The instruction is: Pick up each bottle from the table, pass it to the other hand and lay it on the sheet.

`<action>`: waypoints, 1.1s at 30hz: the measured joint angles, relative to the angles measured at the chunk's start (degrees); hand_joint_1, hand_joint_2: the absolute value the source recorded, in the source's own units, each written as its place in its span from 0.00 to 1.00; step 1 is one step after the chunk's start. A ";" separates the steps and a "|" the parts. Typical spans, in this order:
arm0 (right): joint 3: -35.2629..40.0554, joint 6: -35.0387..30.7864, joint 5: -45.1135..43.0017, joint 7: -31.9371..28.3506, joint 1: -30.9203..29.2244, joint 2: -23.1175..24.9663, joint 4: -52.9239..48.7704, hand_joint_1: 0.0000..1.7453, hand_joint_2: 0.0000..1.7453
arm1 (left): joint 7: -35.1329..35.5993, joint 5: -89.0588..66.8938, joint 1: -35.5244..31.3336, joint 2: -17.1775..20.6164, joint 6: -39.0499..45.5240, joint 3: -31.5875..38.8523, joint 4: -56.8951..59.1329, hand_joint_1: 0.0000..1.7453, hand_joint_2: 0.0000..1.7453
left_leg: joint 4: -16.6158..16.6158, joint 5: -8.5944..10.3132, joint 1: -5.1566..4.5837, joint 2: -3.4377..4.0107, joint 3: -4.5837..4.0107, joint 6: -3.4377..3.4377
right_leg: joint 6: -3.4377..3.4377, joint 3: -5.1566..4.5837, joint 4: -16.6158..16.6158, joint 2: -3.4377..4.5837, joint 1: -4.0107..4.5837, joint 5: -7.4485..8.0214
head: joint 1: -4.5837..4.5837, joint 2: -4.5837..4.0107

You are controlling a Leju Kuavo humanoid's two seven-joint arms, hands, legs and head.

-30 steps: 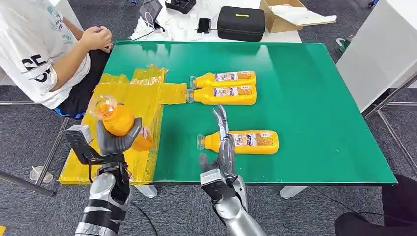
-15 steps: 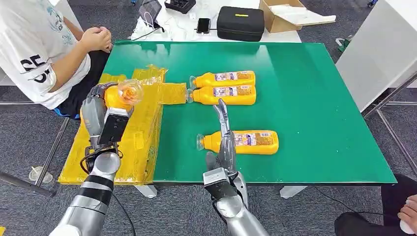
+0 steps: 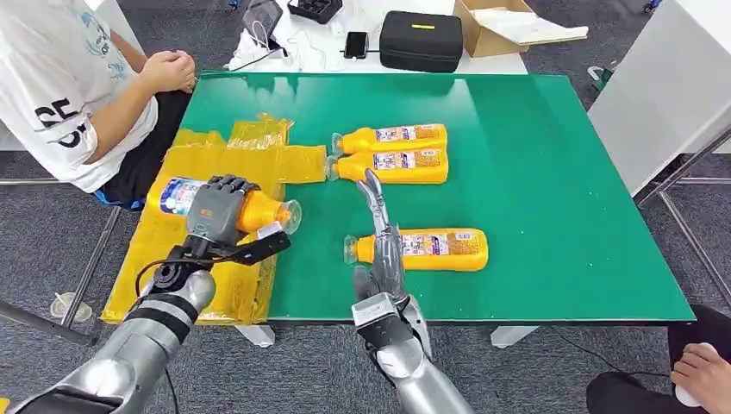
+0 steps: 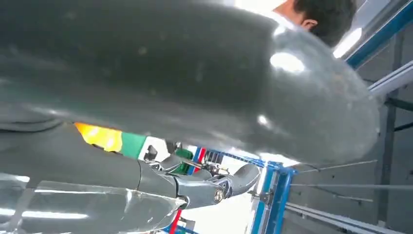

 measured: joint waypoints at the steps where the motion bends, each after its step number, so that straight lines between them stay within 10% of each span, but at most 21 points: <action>1: 0.11 0.07 0.00 0.00 -0.03 -0.02 0.00 0.00 0.00 | -0.02 0.02 -0.19 0.20 -0.18 -0.13 0.67 1.00 1.00 | 0.00 0.00 0.01 -0.03 -0.02 0.00 | 0.00 0.01 0.00 -0.01 0.01 -0.01 | 0.00 0.00; 21: 0.61 2.82 -0.48 0.00 -0.62 -0.07 1.88 0.00 0.00 | 1.05 1.22 -0.69 1.86 -13.88 -1.90 7.20 0.97 1.00 | 0.00 0.00 0.00 -0.03 -0.05 0.00 | 0.00 0.01 0.00 -0.01 0.00 -0.01 | 0.00 0.00; 22: 0.63 3.02 -0.35 0.00 -0.67 -0.02 2.16 0.00 0.00 | 1.05 1.27 -0.72 1.86 -14.65 -1.90 7.26 0.46 1.00 | 0.00 0.00 0.00 -0.03 -0.05 0.00 | 0.00 0.01 0.00 -0.02 0.00 -0.01 | 0.00 0.00; 26: 0.63 3.91 0.04 0.00 -0.85 0.35 3.45 0.00 0.00 | 0.98 2.18 -0.87 1.88 -17.70 -1.79 7.57 0.46 1.00 | -0.01 -0.01 0.00 -0.03 -0.03 -0.01 | 0.00 0.02 0.00 -0.02 0.00 -0.01 | 0.00 0.00; 27: 0.63 4.00 0.04 0.00 -0.85 0.39 3.69 0.00 0.00 | 0.98 2.23 -0.93 1.88 -17.99 -1.79 7.59 0.09 1.00 | -0.01 0.00 0.00 -0.03 -0.02 0.00 | 0.00 0.04 0.00 -0.02 0.00 -0.01 | 0.00 0.00; 28: 0.63 4.02 0.07 0.00 -0.86 0.41 3.89 0.00 0.00 | 0.96 2.27 -0.97 1.90 -18.12 -1.79 7.59 0.00 1.00 | -0.01 0.00 0.00 -0.04 -0.01 0.00 | 0.00 0.05 0.00 -0.02 0.00 -0.01 | 0.00 0.00; 29: 0.63 4.04 0.09 0.00 -0.88 0.41 4.04 0.00 1.00 | 0.96 2.27 -0.98 1.92 -18.25 -1.79 7.61 0.00 1.00 | -0.01 0.00 0.00 -0.04 0.00 0.00 | 0.00 0.06 0.00 -0.02 0.00 -0.01 | 0.02 0.00; 33: 0.63 4.29 0.18 0.00 -0.92 0.44 4.63 0.00 1.00 | 0.92 2.58 -0.97 1.95 -19.70 -1.75 7.74 0.00 1.00 | -0.01 0.00 0.00 -0.03 0.01 0.00 | 0.00 0.08 0.00 -0.02 0.00 -0.01 | 0.00 0.00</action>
